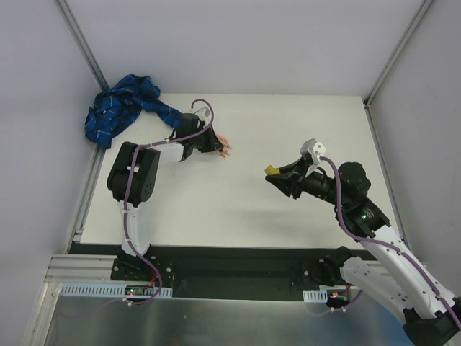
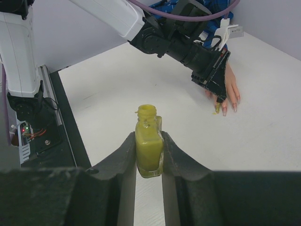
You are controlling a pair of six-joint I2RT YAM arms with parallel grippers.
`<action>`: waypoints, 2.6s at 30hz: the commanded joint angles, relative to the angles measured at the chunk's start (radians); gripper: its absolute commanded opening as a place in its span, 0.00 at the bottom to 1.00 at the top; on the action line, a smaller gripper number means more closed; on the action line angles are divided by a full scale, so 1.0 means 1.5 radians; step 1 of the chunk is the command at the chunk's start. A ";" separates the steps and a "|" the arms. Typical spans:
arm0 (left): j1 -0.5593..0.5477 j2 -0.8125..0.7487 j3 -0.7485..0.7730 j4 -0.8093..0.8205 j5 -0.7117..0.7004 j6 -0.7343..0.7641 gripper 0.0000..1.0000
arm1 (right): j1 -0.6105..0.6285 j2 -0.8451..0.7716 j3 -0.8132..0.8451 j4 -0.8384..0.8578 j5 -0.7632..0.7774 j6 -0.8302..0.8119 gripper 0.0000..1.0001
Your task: Paint the nails
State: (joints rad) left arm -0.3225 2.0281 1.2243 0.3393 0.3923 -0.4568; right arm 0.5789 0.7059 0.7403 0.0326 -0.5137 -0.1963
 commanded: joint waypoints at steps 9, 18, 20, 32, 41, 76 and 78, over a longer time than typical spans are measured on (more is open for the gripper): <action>-0.015 0.016 0.000 0.036 -0.008 -0.016 0.00 | -0.003 -0.005 0.006 0.026 -0.014 -0.004 0.00; -0.018 0.018 -0.001 0.028 -0.025 -0.030 0.00 | -0.002 -0.006 0.006 0.026 -0.015 -0.003 0.00; -0.018 0.008 -0.006 0.033 -0.022 -0.028 0.00 | -0.003 -0.005 0.005 0.026 -0.015 -0.003 0.00; 0.000 -0.110 0.021 0.011 0.027 -0.059 0.00 | -0.003 -0.004 0.007 0.028 -0.011 0.001 0.00; 0.013 -0.278 -0.006 -0.073 0.117 -0.104 0.00 | -0.002 0.011 0.048 -0.019 0.019 0.014 0.00; -0.245 -0.596 0.064 -0.223 0.211 -0.131 0.00 | -0.010 0.024 0.196 -0.140 -0.213 0.029 0.00; -0.245 -0.585 0.073 -0.244 0.215 -0.124 0.00 | -0.007 0.038 0.198 -0.132 -0.232 0.026 0.00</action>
State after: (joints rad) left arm -0.6815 1.1309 1.2648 0.0017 0.7029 -0.6907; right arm 0.5671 0.7357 0.9894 -0.2348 -0.7631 -0.1467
